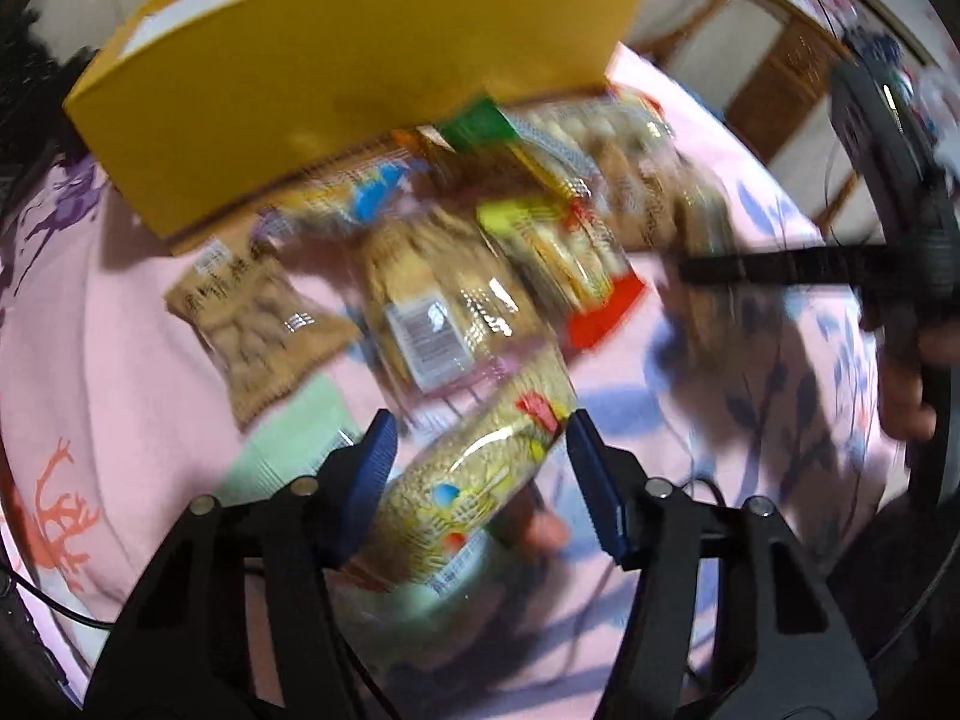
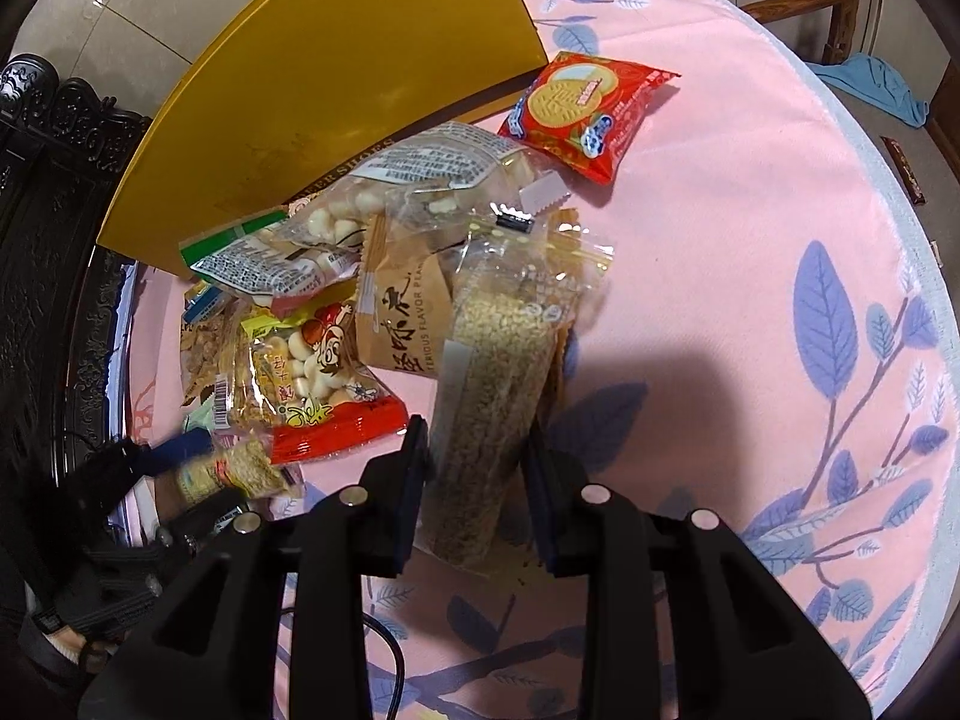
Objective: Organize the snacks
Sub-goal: 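Grasp the clear oat bag with the right gripper while the left gripper grasps the cereal bar, then lift both held snacks into the yellow box and open both grippers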
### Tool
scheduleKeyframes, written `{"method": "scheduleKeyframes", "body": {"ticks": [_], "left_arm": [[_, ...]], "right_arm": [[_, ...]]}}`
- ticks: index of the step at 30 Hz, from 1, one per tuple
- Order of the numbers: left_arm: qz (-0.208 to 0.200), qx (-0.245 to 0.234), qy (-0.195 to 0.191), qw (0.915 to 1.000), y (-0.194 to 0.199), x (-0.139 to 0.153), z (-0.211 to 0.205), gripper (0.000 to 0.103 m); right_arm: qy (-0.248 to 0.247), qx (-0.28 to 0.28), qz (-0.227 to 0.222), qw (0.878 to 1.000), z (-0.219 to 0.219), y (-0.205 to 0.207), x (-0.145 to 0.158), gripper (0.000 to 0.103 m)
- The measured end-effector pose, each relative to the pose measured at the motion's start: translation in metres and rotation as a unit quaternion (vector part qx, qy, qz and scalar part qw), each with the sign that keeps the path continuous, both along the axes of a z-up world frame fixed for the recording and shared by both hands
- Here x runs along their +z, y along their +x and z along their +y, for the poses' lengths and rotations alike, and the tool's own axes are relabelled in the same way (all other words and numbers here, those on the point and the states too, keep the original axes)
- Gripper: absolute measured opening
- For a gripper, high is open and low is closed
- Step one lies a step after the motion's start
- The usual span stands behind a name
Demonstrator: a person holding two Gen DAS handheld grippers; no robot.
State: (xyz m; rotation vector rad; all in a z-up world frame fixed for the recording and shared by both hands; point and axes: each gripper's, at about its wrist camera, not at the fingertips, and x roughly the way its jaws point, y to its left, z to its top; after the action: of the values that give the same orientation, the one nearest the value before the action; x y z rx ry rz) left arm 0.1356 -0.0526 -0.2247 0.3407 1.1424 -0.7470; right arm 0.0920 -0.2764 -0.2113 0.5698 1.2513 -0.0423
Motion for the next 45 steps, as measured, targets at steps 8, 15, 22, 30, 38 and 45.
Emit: {"method": "scheduleKeyframes", "body": {"ticks": [8, 15, 22, 30, 38, 45], "left_arm": [[-0.013, -0.052, 0.053, 0.9972, -0.027, -0.015, -0.012, 0.05], [-0.008, -0.033, 0.038, 0.9987, -0.042, -0.014, -0.005, 0.03], [-0.011, 0.028, -0.022, 0.9993, -0.047, 0.012, 0.014, 0.03], [-0.07, 0.106, -0.089, 0.9879, -0.013, 0.082, 0.033, 0.03], [-0.136, 0.174, -0.136, 0.9658, 0.038, 0.154, 0.035, 0.03], [-0.169, 0.237, -0.163, 0.9427, 0.095, 0.189, 0.028, 0.03]], "right_arm": [[0.004, -0.004, -0.001, 1.0, 0.0, -0.001, -0.001, 0.032], [0.003, -0.004, -0.004, 1.0, -0.001, -0.003, -0.001, 0.032], [-0.009, 0.004, -0.037, 0.999, -0.003, -0.007, 0.019, 0.029], [-0.031, 0.032, -0.1, 0.994, -0.003, -0.012, 0.07, 0.029], [-0.055, 0.05, -0.202, 0.976, -0.002, 0.024, 0.148, 0.029], [-0.081, 0.058, -0.286, 0.953, -0.002, 0.09, 0.2, 0.029]]}}
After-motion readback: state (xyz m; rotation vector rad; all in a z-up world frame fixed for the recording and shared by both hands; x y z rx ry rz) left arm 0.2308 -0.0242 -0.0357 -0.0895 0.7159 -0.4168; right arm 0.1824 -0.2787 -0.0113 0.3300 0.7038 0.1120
